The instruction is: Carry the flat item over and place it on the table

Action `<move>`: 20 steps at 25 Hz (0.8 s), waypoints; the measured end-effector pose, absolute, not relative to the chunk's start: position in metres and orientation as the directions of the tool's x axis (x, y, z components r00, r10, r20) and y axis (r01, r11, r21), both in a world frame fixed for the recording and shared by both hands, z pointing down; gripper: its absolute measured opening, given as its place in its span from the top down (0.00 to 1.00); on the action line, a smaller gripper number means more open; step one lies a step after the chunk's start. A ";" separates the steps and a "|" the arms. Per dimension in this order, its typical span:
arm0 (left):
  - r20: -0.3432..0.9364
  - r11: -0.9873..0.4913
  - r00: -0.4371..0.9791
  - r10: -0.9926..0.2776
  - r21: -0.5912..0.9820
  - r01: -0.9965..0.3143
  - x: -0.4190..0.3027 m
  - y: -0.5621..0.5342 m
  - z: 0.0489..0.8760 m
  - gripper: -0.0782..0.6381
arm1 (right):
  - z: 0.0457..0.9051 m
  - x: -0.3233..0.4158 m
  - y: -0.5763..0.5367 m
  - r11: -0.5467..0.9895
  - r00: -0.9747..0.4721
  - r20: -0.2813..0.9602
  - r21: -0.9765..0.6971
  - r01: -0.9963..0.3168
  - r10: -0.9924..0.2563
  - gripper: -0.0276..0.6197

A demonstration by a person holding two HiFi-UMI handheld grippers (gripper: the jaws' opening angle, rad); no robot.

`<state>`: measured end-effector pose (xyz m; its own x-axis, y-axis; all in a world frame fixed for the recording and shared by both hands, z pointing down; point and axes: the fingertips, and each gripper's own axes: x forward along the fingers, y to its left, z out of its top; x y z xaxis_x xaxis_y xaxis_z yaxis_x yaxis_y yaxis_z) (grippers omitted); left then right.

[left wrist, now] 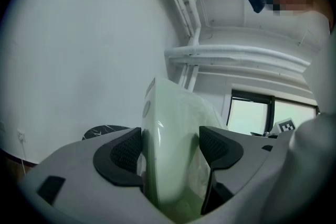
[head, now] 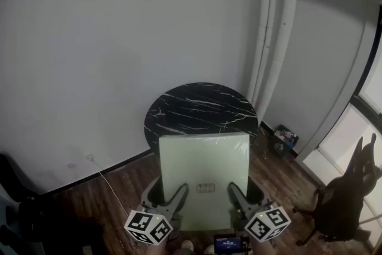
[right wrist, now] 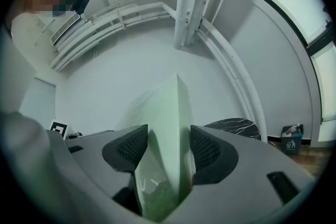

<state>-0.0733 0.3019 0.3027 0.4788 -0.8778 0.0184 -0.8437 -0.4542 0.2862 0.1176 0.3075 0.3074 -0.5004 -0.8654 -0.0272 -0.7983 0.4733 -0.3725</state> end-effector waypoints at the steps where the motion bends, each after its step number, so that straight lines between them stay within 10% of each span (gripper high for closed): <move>1: 0.018 -0.453 0.477 -0.879 0.282 -0.846 -0.073 0.303 0.303 0.41 | 0.308 0.118 0.308 0.476 -0.502 -0.030 -0.374 -0.796 -0.864 0.62; 20: 0.003 -0.481 0.503 -0.864 0.287 -0.828 -0.048 0.181 0.317 0.41 | 0.319 0.143 0.194 0.449 -0.472 -0.028 -0.365 -0.816 -0.881 0.62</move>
<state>-0.0484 0.1809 0.3171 0.5031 -0.8643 0.0032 -0.8284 -0.4811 0.2870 0.1428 0.1942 0.3192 -0.4724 -0.8809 -0.0275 -0.8158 0.4489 -0.3646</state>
